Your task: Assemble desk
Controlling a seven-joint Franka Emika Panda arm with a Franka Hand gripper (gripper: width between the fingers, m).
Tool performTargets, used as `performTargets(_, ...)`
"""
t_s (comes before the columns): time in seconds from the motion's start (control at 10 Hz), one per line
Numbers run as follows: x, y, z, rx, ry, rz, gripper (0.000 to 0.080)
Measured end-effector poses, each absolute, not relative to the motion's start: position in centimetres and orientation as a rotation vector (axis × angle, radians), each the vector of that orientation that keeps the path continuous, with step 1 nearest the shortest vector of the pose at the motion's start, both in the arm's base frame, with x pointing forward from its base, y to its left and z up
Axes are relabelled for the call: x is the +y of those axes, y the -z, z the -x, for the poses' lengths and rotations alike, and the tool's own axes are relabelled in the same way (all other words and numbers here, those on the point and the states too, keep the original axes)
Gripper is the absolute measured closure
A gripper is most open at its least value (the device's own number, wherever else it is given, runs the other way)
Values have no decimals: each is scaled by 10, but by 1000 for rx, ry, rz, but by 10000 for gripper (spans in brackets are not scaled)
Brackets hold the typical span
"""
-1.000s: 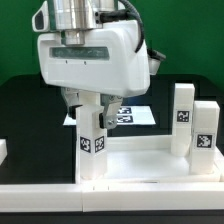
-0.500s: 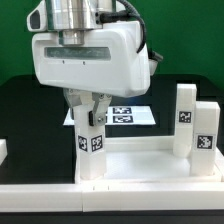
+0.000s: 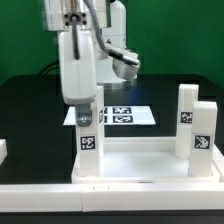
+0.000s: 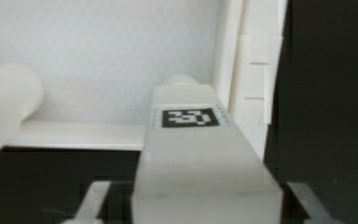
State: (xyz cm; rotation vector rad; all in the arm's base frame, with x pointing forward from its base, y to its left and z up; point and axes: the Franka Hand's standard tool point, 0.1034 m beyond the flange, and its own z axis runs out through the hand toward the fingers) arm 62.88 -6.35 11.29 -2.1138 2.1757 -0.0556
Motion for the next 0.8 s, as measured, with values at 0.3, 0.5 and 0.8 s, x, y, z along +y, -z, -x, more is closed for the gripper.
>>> performTargets(0.3, -63, -109, -626, 2356, 35, 1918, 514)
performTargets(0.5, -63, -108, -625, 2459, 33, 1780, 512)
performTargets(0.8, -62, -109, -625, 2474, 35, 1759, 502)
